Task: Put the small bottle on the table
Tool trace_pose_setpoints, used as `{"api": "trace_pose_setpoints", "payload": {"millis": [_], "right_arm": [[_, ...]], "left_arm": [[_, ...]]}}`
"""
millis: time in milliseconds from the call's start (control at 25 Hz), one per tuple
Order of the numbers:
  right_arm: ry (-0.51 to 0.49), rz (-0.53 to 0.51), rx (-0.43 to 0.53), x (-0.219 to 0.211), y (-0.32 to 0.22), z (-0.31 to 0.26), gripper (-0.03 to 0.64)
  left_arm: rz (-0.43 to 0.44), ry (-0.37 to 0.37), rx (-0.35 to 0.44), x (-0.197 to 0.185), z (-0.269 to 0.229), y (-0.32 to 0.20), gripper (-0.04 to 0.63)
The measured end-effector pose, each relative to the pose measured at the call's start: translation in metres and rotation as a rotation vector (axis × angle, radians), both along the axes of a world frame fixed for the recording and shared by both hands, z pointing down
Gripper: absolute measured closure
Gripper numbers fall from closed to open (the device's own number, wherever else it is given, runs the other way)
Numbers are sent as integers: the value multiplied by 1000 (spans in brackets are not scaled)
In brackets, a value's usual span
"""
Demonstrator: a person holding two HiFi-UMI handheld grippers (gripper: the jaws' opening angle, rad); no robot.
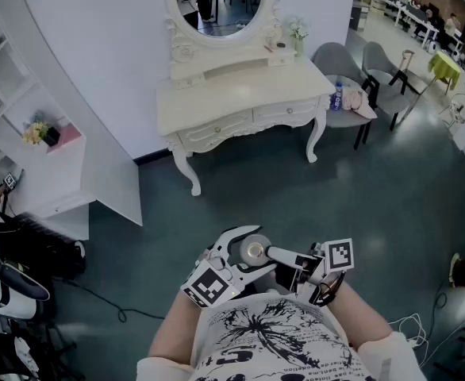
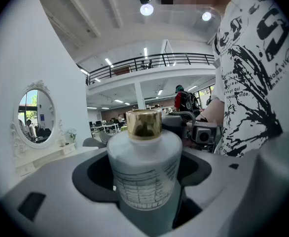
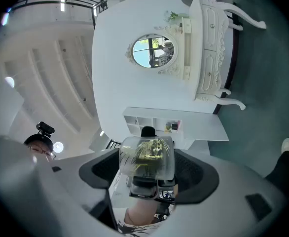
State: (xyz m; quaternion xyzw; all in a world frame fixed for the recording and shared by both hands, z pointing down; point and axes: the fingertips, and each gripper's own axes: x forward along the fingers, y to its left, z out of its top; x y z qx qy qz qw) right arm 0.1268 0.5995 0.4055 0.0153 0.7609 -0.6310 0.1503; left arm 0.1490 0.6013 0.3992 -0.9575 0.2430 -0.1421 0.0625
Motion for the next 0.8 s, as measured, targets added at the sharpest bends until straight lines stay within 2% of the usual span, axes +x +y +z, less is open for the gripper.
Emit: {"api": "trace_pose_setpoints", "payload": {"millis": [560,800], "right_arm": [[14,38,8,26,-14,11,258],[17,44,-24,32,-33,24,258]], "left_arm": [[19,-8,0,26,11,-13,245],[51,-11,-39,32,26,-32,245]]}}
